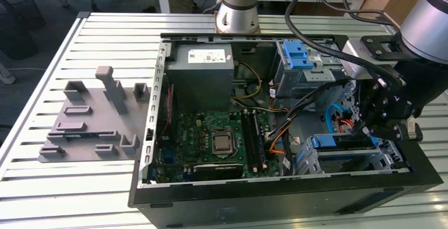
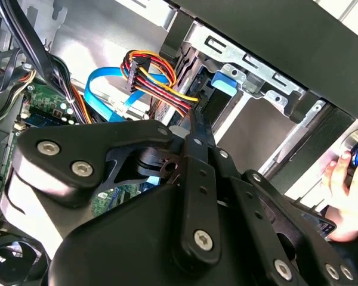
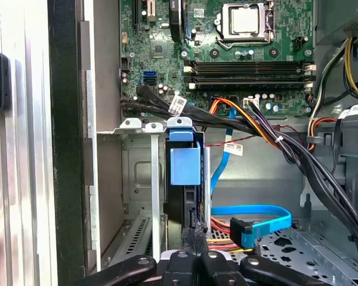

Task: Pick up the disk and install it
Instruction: 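Insert the second disk wire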

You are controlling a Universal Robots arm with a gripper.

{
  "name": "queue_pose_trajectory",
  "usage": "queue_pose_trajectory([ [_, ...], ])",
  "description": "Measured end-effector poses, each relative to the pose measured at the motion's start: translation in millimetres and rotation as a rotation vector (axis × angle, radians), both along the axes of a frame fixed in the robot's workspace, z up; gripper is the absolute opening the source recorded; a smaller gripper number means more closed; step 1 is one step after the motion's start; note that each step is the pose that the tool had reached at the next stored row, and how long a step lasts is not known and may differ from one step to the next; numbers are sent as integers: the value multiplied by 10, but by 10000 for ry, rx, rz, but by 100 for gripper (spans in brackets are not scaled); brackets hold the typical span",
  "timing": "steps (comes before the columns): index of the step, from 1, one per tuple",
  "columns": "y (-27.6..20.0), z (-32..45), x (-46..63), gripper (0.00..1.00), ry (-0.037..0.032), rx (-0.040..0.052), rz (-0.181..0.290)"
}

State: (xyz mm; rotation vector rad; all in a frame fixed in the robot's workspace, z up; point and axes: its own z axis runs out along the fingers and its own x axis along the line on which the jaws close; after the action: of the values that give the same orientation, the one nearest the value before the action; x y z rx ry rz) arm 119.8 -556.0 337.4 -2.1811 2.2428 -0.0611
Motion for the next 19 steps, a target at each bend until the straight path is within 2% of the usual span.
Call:
queue_pose_trajectory([
  [10, 3, 43, -6, 11, 19, -3, -3],
  [15, 2, 46, -82, 11, 19, 1, -5],
  [19, 3, 80, -95, 11, 19, 2, -4],
])
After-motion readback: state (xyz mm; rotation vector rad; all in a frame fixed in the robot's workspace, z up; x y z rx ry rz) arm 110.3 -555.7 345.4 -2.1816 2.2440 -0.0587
